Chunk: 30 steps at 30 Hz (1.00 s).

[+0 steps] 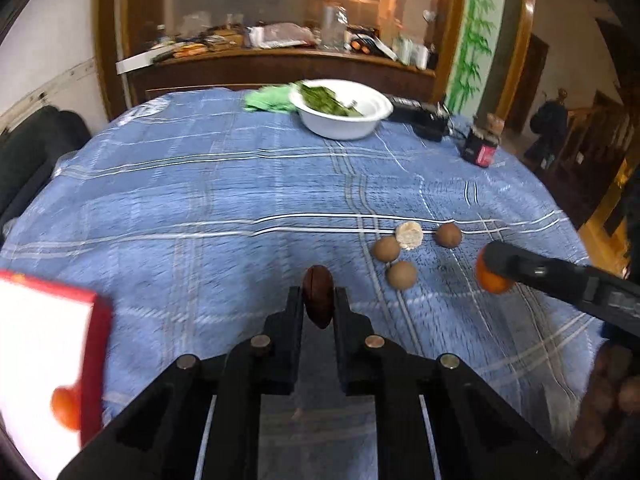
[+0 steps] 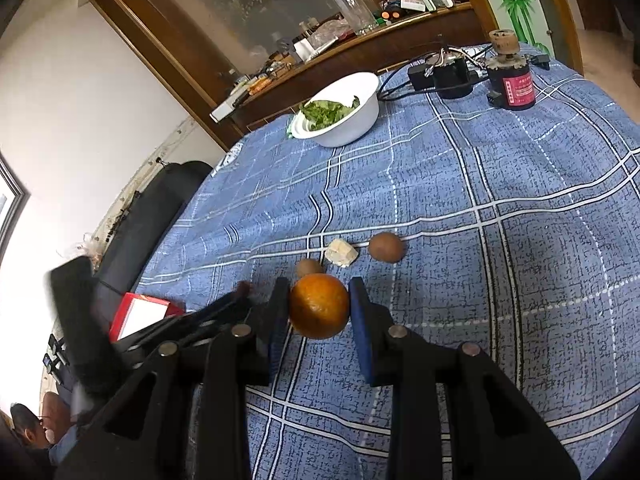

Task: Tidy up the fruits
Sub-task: 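Carry the red date and orange into the tray and open both grippers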

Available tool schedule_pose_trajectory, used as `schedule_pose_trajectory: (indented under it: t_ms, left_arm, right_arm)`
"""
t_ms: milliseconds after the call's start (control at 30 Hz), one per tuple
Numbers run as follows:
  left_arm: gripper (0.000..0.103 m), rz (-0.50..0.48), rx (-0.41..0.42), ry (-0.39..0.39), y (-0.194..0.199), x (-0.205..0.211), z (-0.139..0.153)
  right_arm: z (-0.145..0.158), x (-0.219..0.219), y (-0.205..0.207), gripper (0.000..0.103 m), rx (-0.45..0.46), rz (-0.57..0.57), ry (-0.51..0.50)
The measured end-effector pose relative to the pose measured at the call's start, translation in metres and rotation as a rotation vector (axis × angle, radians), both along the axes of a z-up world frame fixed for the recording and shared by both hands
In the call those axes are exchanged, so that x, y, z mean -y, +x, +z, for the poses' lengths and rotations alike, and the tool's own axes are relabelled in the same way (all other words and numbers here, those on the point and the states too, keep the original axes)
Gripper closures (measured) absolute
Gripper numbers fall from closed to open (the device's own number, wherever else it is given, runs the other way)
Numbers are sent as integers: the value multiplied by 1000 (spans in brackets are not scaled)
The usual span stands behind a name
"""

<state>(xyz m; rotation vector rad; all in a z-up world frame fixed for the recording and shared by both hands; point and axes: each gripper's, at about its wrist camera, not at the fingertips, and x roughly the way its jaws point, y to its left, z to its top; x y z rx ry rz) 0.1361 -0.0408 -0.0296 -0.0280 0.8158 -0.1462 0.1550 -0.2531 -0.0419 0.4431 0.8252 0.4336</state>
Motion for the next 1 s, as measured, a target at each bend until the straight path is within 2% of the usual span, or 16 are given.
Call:
schedule_pose_trajectory:
  t_ms: [267,500,800,1000]
  left_arm:
    - [91,115,14,-38,-61,-56,18]
    - [91,251,40,-67,-110,-129,23]
    - [91,406,38,-108,-140,-213,14]
    - [91,438,27,-109,-141,-233,9]
  right_arm:
    - [13,-55,-38,72,18,85,-48]
    - [31,-130,-77,71,96,197,-106]
    - [30,-238,-99,71,145,363,-181]
    - [21,-294,-103,71,156,429,-217]
